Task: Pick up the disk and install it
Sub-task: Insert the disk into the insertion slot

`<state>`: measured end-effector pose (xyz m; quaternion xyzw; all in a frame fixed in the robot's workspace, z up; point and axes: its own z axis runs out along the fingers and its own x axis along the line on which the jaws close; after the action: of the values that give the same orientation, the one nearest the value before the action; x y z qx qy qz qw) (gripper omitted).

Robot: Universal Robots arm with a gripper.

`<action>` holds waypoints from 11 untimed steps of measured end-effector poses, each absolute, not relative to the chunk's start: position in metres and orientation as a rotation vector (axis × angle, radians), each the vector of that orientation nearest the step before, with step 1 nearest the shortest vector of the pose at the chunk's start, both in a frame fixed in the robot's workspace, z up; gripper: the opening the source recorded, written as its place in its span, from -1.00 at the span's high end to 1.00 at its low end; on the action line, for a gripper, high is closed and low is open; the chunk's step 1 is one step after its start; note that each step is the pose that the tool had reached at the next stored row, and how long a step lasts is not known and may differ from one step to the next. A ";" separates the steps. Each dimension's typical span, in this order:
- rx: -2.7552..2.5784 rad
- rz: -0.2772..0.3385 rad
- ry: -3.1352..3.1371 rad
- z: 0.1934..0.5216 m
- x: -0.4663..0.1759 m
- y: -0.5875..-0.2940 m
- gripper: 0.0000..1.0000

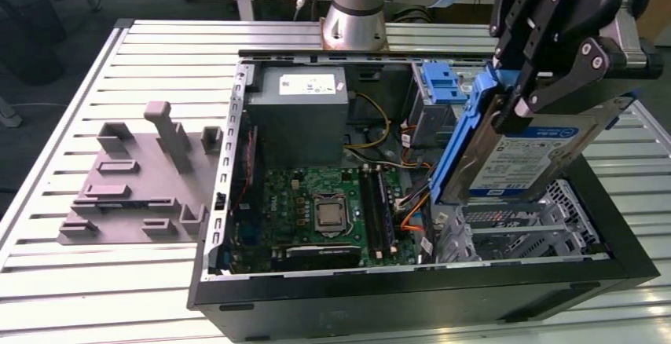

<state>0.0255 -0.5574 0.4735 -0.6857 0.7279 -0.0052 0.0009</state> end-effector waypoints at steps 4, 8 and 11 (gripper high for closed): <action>-2.154 -0.016 2.284 0.471 0.029 -0.558 0.27; -2.154 -0.016 2.284 0.468 0.031 -0.560 0.27; -2.154 -0.017 2.284 0.467 0.035 -0.561 0.27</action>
<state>0.0346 -0.5606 0.4674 -0.6861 0.7275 -0.0053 0.0008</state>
